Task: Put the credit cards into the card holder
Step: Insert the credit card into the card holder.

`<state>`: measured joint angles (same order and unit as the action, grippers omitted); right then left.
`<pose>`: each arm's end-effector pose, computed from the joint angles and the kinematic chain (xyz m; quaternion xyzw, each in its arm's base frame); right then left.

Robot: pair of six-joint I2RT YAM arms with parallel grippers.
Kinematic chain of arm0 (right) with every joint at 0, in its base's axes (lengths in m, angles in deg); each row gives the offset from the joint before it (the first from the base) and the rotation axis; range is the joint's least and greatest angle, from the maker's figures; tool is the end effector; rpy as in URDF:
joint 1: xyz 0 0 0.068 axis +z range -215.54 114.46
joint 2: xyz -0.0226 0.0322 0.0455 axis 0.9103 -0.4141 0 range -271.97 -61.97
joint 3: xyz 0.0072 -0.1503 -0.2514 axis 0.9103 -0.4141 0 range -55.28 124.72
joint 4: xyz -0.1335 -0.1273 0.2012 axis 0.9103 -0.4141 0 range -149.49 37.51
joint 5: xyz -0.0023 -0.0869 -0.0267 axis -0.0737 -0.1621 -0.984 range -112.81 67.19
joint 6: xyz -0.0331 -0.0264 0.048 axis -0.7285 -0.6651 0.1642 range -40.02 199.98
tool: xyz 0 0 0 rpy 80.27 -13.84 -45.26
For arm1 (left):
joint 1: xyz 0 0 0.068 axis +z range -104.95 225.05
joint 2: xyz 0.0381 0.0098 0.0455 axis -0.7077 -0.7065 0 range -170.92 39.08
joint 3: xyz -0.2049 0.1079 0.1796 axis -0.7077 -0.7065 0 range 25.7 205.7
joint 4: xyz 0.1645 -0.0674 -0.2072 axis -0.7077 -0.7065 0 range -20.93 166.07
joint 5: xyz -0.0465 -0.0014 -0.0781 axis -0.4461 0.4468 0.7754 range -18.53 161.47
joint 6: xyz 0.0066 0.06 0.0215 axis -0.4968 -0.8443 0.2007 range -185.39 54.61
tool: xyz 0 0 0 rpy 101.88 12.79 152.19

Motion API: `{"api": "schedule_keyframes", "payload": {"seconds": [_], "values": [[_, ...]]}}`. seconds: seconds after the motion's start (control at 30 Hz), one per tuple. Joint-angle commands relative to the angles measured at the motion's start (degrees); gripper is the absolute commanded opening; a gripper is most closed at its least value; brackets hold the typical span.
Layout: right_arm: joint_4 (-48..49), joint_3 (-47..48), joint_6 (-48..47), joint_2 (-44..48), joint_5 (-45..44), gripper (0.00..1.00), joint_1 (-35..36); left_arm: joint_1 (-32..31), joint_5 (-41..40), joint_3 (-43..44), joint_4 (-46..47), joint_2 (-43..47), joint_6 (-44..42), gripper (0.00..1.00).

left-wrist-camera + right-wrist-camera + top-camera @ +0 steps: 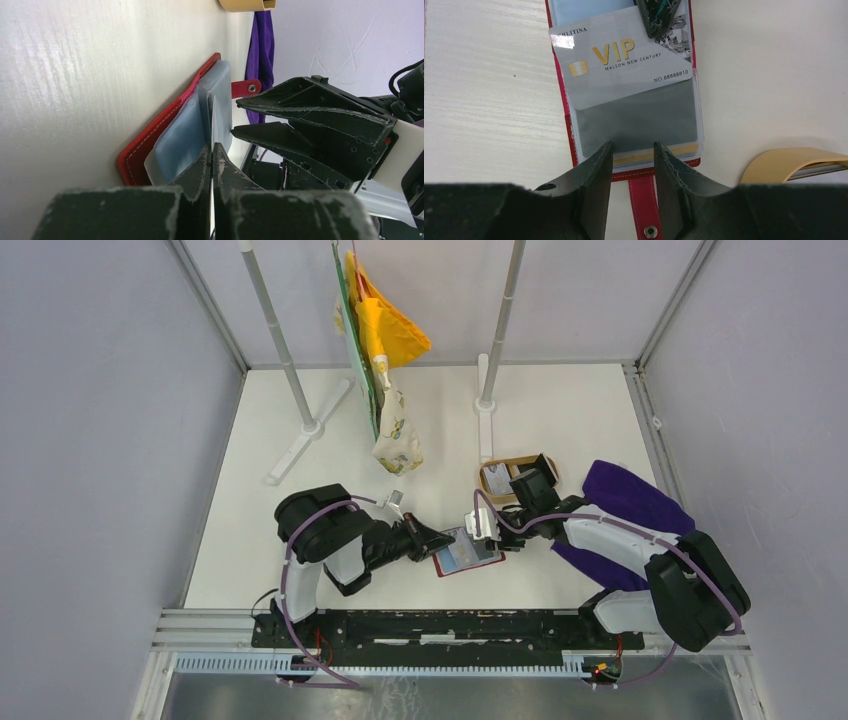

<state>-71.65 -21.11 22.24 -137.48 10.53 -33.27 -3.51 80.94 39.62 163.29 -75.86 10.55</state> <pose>0.1870 0.1503 0.1640 -0.7067 0.6033 0.2168 0.2991 0.1721 -0.2072 0.0784 -0.1361 0.7740 -0.5745 0.2288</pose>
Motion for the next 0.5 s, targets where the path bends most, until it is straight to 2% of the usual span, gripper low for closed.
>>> {"api": "schedule_keyframes", "payload": {"seconds": [0.0,0.47], "values": [[-1.04,0.15,-0.09,-1.68,-4.46,0.42,0.43,-0.27,3.56,0.43,0.37,-0.19,2.15,0.02],[-0.24,0.11,0.89,-2.13,-5.96,0.42,0.65,-0.16,2.21,-2.14,-0.25,1.16,3.39,0.02]]}}
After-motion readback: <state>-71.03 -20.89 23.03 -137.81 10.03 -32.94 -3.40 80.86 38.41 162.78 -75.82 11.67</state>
